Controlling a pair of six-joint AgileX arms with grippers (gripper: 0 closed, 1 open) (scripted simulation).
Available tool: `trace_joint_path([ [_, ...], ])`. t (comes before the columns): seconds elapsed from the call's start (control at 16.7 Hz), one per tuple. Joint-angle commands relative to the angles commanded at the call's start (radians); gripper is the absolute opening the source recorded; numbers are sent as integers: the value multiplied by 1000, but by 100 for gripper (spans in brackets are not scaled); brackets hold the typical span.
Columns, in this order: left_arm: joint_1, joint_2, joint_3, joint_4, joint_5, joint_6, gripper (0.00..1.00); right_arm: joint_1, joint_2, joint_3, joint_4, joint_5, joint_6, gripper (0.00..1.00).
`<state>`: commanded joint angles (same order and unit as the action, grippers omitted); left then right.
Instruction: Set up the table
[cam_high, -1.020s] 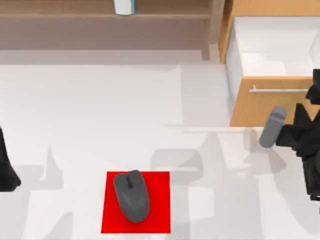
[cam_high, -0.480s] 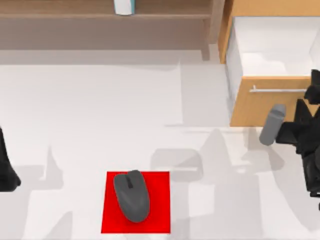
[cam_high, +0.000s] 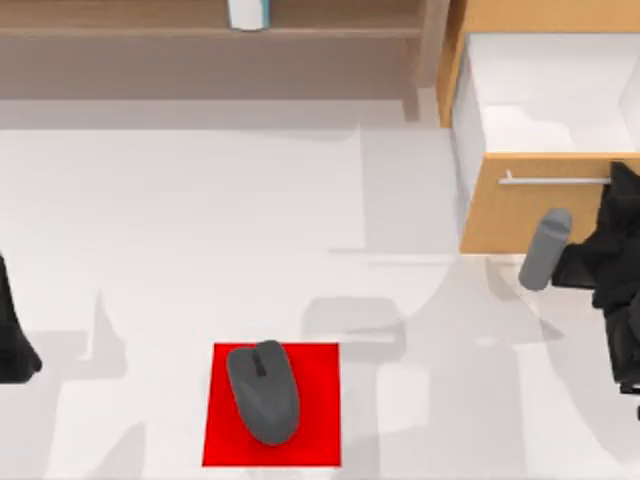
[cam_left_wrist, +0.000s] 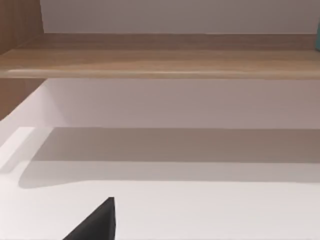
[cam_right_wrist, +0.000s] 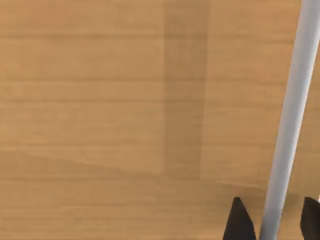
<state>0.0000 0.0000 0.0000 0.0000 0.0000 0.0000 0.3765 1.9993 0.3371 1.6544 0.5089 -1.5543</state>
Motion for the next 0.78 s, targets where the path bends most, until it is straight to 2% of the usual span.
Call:
trace_joint_path([
  [0.06,0,0,0,0,0,0,100,0,0,0,0,0,0,2],
  [0.12,0,0,0,0,0,0,100,0,0,0,0,0,0,0],
  [0.78,0,0,0,0,0,0,100,-13,17,34,-32,-15,4,0],
])
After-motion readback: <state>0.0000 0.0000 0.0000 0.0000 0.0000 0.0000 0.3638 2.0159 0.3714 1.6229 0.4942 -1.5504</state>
